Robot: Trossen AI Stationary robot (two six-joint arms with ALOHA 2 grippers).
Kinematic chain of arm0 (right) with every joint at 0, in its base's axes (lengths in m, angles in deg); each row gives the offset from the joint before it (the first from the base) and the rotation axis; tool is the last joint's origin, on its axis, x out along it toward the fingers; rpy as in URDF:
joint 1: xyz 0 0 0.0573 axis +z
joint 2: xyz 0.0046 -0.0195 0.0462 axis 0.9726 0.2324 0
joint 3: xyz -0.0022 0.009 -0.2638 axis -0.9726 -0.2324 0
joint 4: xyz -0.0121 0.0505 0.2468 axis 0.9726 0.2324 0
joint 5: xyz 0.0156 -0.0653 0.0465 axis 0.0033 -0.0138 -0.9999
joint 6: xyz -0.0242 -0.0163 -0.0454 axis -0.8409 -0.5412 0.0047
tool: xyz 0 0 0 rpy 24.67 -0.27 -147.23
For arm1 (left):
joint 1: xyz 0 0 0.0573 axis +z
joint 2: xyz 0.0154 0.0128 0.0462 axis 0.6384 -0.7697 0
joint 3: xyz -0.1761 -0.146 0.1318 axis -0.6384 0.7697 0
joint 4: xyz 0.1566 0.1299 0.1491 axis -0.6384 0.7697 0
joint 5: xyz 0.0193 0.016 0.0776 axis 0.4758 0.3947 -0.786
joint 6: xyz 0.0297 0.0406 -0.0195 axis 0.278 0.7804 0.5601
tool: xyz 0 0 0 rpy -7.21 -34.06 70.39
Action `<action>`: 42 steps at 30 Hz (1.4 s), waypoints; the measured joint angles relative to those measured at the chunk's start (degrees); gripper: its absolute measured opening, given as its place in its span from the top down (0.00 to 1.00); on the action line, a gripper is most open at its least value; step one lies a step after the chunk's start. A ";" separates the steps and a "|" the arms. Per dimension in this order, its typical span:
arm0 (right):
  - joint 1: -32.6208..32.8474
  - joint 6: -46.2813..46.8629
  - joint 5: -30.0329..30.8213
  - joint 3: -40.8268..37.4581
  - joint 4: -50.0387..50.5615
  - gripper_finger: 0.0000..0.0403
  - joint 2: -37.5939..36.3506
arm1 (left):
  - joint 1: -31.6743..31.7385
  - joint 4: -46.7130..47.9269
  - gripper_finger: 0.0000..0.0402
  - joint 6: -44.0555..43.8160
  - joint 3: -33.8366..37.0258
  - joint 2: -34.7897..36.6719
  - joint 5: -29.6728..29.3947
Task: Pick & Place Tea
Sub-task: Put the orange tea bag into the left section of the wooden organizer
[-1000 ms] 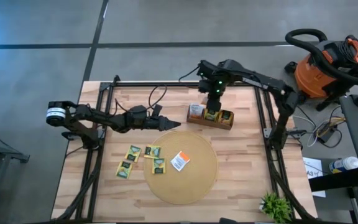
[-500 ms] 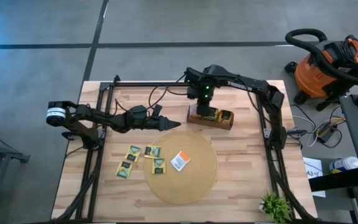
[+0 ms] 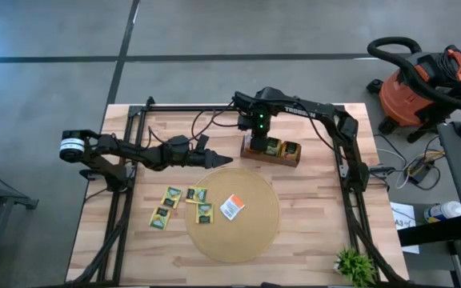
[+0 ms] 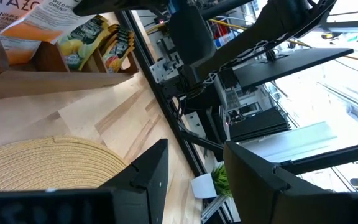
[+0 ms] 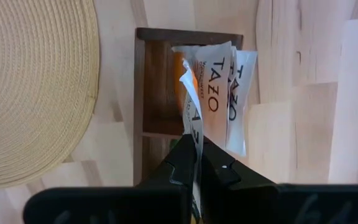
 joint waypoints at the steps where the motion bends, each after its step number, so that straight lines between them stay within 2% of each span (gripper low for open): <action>1: 0.00 0.00 0.04 0.00 -0.08 0.98 0.00 | 0.00 -0.02 0.63 0.00 0.00 0.00 0.00; 15: -0.02 -0.02 0.11 -5.04 -4.66 0.98 -0.09 | 0.00 -0.02 0.63 -0.02 0.07 0.00 0.02; 32: 0.07 -0.07 0.15 -7.31 -8.88 0.98 -0.09 | 0.00 -0.02 0.63 -0.02 0.09 0.00 0.02; 42: 0.07 -0.24 0.46 -7.61 -10.38 0.83 -0.11 | 0.00 -0.02 0.63 -0.02 0.11 0.00 0.03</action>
